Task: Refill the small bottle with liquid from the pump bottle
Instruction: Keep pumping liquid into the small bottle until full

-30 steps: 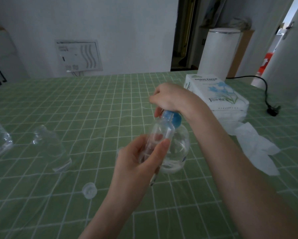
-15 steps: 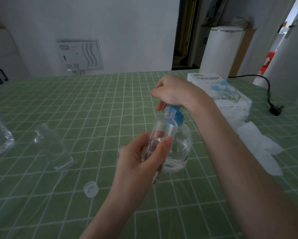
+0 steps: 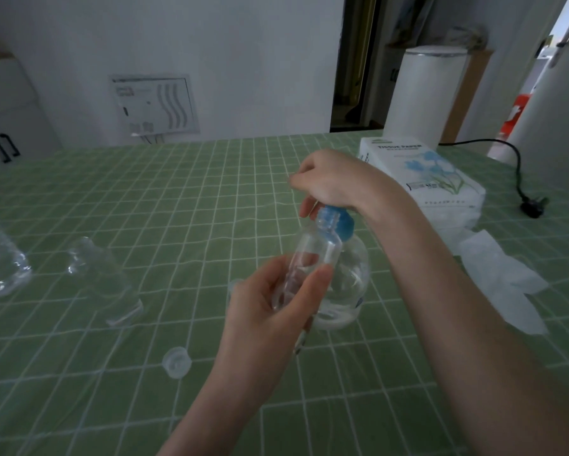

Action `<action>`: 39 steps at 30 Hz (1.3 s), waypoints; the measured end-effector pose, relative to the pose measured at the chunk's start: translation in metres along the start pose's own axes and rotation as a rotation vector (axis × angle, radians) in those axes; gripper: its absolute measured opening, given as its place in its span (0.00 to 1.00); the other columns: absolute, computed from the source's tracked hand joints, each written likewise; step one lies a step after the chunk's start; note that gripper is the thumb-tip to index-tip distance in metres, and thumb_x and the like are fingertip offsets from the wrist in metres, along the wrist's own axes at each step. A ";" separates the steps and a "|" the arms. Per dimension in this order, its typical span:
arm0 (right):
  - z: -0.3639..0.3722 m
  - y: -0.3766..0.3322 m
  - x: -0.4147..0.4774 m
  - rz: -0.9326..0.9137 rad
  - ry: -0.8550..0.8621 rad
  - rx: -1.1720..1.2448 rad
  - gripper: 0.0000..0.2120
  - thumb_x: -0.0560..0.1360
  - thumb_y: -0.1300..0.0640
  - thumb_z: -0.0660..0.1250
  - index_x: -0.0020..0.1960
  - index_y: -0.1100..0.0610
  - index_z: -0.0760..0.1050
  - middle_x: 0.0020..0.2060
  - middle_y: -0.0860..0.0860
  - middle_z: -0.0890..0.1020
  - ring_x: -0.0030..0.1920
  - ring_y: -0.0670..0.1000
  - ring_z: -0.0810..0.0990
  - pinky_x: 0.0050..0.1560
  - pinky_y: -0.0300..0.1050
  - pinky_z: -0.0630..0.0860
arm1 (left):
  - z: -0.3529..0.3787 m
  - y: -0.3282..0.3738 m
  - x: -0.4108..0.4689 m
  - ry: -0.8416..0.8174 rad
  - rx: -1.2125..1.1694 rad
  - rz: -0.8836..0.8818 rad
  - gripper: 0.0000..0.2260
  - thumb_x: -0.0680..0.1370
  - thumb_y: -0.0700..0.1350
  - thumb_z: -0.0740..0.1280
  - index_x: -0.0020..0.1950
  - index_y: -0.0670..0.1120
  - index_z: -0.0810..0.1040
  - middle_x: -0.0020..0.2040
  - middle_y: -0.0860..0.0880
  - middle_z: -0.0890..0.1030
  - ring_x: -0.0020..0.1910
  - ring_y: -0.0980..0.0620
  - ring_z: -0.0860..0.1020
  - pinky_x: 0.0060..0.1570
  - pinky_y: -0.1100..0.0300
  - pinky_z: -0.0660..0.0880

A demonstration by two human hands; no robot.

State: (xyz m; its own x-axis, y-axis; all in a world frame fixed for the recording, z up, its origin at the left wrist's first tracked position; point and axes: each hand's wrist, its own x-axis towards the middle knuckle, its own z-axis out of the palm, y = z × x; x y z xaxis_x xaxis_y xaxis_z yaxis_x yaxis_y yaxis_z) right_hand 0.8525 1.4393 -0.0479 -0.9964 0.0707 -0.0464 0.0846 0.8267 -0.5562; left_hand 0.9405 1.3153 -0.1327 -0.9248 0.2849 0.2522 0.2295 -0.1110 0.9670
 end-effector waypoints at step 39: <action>0.005 0.002 0.000 0.019 -0.042 -0.032 0.15 0.79 0.55 0.59 0.62 0.62 0.74 0.52 0.58 0.83 0.54 0.57 0.81 0.52 0.47 0.74 | 0.001 -0.001 -0.001 0.008 0.021 -0.020 0.16 0.65 0.58 0.67 0.44 0.49 0.82 0.35 0.35 0.79 0.31 0.49 0.74 0.28 0.64 0.70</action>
State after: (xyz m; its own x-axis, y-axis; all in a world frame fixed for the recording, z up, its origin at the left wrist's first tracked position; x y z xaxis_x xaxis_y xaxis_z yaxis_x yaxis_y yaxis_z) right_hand 0.8525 1.4385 -0.0536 -0.9938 0.0634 -0.0918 0.1025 0.8429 -0.5282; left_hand 0.9415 1.3160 -0.1340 -0.9316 0.2795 0.2325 0.2172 -0.0850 0.9724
